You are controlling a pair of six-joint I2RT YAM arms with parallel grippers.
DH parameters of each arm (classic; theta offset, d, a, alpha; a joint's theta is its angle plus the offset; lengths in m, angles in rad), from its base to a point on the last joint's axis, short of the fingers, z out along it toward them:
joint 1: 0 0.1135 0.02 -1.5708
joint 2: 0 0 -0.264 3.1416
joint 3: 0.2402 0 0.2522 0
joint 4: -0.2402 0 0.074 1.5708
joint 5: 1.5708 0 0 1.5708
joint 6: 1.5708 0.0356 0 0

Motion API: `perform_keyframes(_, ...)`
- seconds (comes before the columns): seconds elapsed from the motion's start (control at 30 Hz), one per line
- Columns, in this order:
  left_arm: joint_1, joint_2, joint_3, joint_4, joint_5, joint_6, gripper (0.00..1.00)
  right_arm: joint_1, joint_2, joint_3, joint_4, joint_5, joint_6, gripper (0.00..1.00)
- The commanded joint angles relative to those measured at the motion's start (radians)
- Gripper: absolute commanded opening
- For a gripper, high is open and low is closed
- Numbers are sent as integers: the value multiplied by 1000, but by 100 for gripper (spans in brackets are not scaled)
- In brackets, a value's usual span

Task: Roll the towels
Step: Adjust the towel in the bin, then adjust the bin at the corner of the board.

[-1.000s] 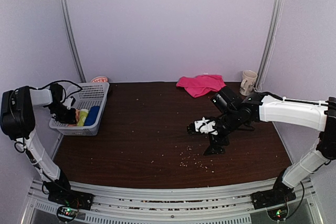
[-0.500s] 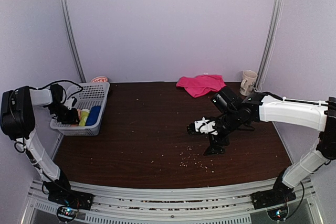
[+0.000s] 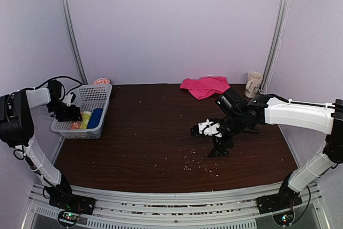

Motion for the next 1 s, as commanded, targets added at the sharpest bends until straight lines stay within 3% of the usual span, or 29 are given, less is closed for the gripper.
perform_keyframes(0.0, -7, -75, 49, -6, 10, -16, 80, 7, 6, 12, 20, 40, 16, 100)
perform_keyframes(0.13, -9, -112, 73, -25, 11, -22, 98, 5, 4, 5, 41, 80, 34, 100)
perform_keyframes(0.33, -98, -195, 97, -38, -42, -41, 98, -36, -52, -47, 225, 241, 182, 100)
perform_keyframes(0.5, -277, -211, 142, -43, -126, -80, 98, -136, -149, -162, 498, 399, 338, 100)
perform_keyframes(0.57, -360, -209, 152, -28, -165, -111, 98, -181, -144, -150, 530, 406, 370, 100)
perform_keyframes(0.73, -585, -184, 182, 20, -277, -182, 98, -282, 18, 55, 463, 431, 429, 100)
perform_keyframes(0.97, -822, -132, 202, 21, -400, -222, 98, -399, 419, 489, 340, 482, 531, 100)
